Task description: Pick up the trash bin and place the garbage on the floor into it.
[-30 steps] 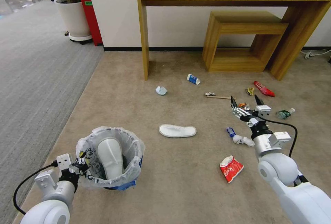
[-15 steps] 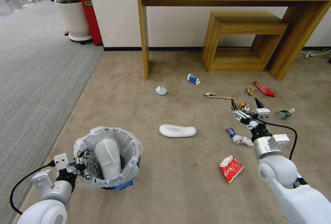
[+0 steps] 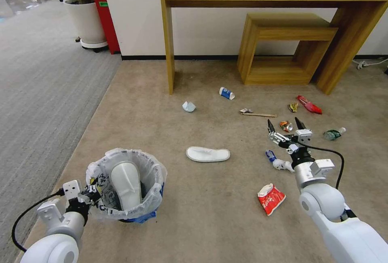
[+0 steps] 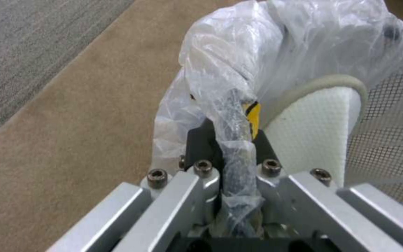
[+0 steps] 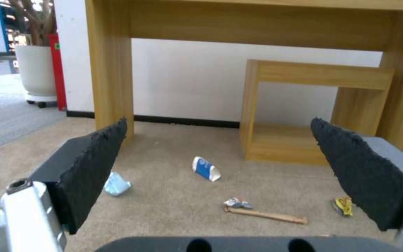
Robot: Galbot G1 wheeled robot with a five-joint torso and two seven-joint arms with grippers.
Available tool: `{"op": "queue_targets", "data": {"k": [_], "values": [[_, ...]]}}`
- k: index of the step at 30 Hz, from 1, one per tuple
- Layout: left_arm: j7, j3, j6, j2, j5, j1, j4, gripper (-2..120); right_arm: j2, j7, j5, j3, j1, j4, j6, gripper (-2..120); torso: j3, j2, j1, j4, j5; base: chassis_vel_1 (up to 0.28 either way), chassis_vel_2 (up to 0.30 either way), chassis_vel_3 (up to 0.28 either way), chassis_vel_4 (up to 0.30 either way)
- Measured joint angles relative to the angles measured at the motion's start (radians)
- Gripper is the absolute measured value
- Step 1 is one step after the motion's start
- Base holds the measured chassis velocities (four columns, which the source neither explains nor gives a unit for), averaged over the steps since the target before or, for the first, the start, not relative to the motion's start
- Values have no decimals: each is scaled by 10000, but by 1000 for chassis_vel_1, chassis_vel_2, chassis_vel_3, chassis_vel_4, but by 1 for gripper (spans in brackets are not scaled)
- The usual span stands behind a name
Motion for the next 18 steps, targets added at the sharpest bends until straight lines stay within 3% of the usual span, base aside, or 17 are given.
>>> {"op": "queue_targets", "data": {"k": [18], "values": [[13, -35, -44, -52, 69, 90, 8, 3, 87, -59, -89, -212, 103, -145, 52, 100, 0, 0, 0, 0, 0, -46, 32, 36, -36]]}}
